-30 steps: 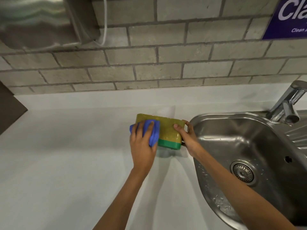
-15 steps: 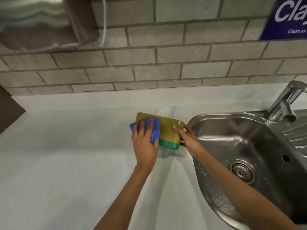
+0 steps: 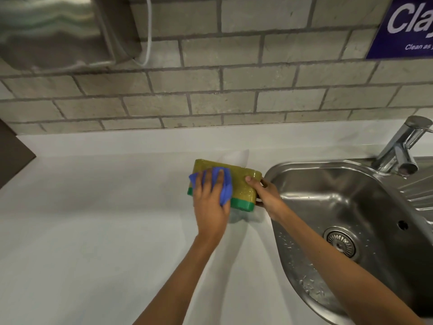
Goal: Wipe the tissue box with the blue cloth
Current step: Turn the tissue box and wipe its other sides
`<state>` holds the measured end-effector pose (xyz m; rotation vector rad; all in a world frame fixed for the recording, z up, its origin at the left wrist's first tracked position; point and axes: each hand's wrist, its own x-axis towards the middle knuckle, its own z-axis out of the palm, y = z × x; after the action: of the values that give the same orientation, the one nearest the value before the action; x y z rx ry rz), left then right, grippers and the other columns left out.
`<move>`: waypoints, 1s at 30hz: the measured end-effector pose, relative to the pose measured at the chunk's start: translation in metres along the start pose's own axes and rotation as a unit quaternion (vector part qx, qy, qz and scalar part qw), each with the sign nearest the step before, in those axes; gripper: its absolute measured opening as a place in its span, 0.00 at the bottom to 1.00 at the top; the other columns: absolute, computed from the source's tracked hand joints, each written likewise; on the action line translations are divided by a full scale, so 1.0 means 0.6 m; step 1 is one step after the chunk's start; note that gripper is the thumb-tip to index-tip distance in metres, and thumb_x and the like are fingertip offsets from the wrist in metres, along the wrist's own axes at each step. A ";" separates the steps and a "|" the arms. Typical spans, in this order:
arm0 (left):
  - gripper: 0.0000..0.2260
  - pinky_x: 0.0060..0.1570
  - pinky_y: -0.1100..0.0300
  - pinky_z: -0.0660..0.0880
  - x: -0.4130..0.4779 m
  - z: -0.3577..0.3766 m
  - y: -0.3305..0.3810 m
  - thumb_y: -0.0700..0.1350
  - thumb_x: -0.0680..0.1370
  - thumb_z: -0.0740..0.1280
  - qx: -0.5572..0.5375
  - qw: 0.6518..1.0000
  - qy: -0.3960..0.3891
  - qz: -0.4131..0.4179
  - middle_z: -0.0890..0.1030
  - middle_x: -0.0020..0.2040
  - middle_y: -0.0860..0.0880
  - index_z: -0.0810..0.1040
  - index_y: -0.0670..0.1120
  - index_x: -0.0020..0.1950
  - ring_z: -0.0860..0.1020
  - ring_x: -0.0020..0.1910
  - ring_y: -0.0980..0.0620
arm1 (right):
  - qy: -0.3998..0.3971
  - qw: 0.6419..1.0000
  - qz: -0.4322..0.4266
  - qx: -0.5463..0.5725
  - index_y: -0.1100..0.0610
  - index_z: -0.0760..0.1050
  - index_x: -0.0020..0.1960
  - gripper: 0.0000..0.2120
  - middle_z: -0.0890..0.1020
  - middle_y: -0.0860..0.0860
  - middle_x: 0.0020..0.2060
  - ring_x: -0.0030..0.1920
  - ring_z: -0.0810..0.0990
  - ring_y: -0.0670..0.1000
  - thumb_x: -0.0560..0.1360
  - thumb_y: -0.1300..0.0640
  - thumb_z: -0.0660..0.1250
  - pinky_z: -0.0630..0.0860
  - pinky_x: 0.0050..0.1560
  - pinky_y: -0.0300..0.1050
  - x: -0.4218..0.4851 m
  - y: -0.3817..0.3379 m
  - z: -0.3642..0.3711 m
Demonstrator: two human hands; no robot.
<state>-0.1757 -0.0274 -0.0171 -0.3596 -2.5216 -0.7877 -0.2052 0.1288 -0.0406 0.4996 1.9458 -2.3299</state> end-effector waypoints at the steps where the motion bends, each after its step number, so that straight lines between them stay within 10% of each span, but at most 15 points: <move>1: 0.22 0.63 0.36 0.70 -0.010 0.006 0.013 0.40 0.70 0.66 0.009 0.999 -0.012 0.042 0.77 0.63 0.37 0.76 0.39 0.64 0.73 0.65 0.33 | 0.003 1.000 0.001 -0.003 0.53 0.75 0.54 0.16 0.83 0.50 0.43 0.41 0.82 0.47 0.70 0.47 0.70 0.78 0.34 0.37 0.000 -0.001 0.000; 6: 0.27 0.61 0.42 0.72 -0.053 0.010 -0.004 0.39 0.68 0.64 0.018 0.983 -0.032 0.180 0.77 0.65 0.39 0.70 0.45 0.67 0.69 0.68 0.40 | -0.014 1.000 0.005 -0.020 0.57 0.75 0.60 0.20 0.83 0.54 0.48 0.44 0.82 0.50 0.71 0.48 0.69 0.77 0.40 0.41 -0.003 -0.006 -0.011; 13: 0.23 0.64 0.37 0.69 -0.039 -0.006 -0.046 0.33 0.70 0.68 -0.031 0.999 0.022 -0.006 0.74 0.66 0.36 0.74 0.37 0.65 0.68 0.68 0.32 | -0.020 1.000 -0.003 -0.020 0.49 0.74 0.47 0.07 0.82 0.49 0.45 0.43 0.82 0.47 0.71 0.50 0.70 0.77 0.37 0.38 -0.007 -0.008 -0.009; 19: 0.24 0.63 0.39 0.67 -0.060 0.019 0.009 0.42 0.71 0.62 -0.020 0.989 -0.025 0.144 0.76 0.66 0.39 0.71 0.43 0.67 0.65 0.69 0.41 | -0.013 0.999 -0.014 -0.027 0.55 0.76 0.55 0.16 0.82 0.52 0.47 0.44 0.82 0.49 0.70 0.50 0.70 0.77 0.37 0.38 -0.008 -0.005 -0.011; 26: 0.23 0.68 0.43 0.67 0.006 -0.002 -0.022 0.38 0.74 0.66 -0.055 0.996 0.010 -0.074 0.72 0.69 0.38 0.70 0.39 0.69 0.65 0.71 0.36 | -0.023 0.998 -0.023 -0.056 0.49 0.74 0.46 0.10 0.81 0.48 0.46 0.44 0.82 0.46 0.68 0.50 0.73 0.77 0.32 0.32 -0.004 -0.004 -0.016; 30: 0.23 0.63 0.37 0.69 0.004 0.009 0.021 0.41 0.70 0.69 0.001 0.997 -0.026 0.078 0.76 0.66 0.37 0.74 0.39 0.65 0.72 0.66 0.34 | -0.028 0.997 -0.025 -0.070 0.59 0.75 0.56 0.18 0.81 0.58 0.51 0.45 0.82 0.49 0.70 0.51 0.71 0.78 0.35 0.34 0.000 -0.001 -0.021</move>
<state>-0.1748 -0.0143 -0.0140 -0.5762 -2.5041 -0.7232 -0.2028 0.1410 -0.0416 0.3755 2.0983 -2.1898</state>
